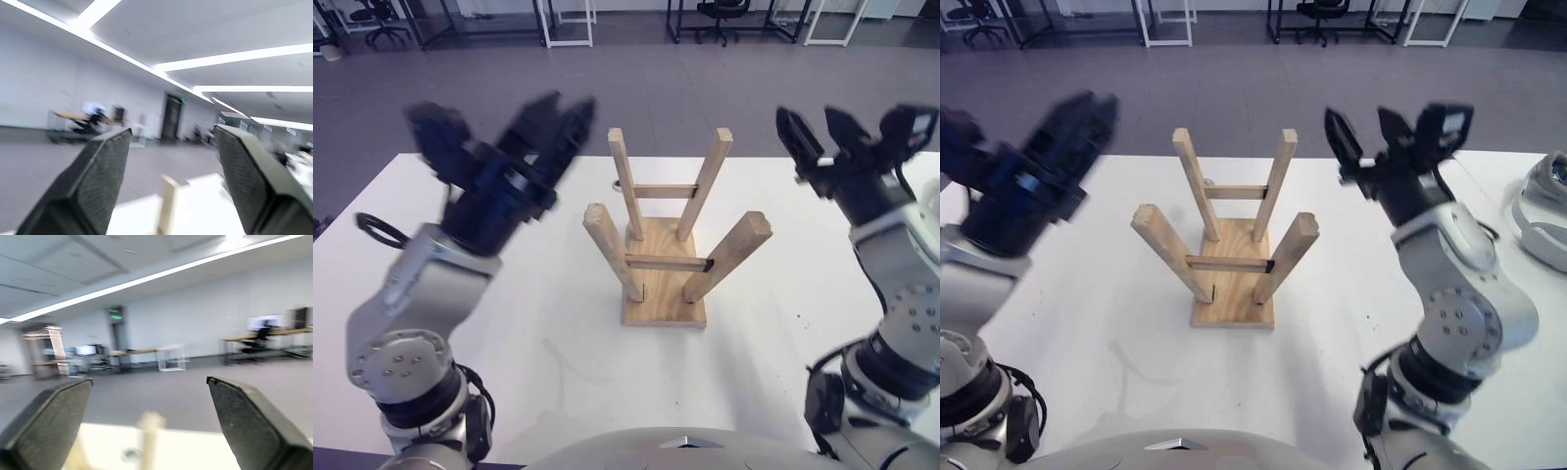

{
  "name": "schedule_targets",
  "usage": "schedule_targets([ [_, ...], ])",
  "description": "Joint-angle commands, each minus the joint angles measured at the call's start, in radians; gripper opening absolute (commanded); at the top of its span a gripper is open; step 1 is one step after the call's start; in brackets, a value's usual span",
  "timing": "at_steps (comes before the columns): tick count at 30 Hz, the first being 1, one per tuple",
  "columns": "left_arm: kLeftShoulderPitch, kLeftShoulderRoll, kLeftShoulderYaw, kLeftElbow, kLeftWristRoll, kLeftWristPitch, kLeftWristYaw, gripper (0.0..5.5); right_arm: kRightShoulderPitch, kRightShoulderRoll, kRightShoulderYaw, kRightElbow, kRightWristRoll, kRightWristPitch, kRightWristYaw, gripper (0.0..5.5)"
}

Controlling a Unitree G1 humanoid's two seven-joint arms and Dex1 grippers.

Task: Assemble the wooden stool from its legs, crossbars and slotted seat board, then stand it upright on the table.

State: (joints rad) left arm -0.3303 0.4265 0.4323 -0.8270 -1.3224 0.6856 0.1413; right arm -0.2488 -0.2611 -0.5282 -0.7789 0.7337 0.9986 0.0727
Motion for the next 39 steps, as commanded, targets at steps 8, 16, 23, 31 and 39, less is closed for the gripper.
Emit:
schedule_targets([
  [8, 0.297, -0.084, -0.316, -0.06, 0.275, 0.094, 0.267, 3.09, 0.33, 0.077, 0.228, -0.199, -0.116, -0.102, -0.083, 4.37],
  [16, 0.197, 0.006, -0.54, -0.078, 0.49, 0.257, 0.26, 3.09, 0.224, -0.129, 0.473, -0.252, -0.31, -0.076, -0.065, 4.37],
  [23, 0.209, -0.007, -0.545, -0.077, 0.582, 0.295, 0.198, 3.09, 0.244, -0.117, 0.409, -0.195, -0.333, -0.081, -0.046, 4.37],
  [31, 0.092, 0.185, -0.098, 0.139, 0.51, 0.138, -0.128, 3.09, -0.078, -0.085, 0.042, 0.082, -0.028, -0.144, 0.013, 4.37],
  [39, -0.083, 0.06, -0.206, 0.149, 0.068, 0.157, -0.153, 3.09, -0.258, -0.188, 0.088, 0.152, 0.488, -0.015, -0.038, 4.37],
])
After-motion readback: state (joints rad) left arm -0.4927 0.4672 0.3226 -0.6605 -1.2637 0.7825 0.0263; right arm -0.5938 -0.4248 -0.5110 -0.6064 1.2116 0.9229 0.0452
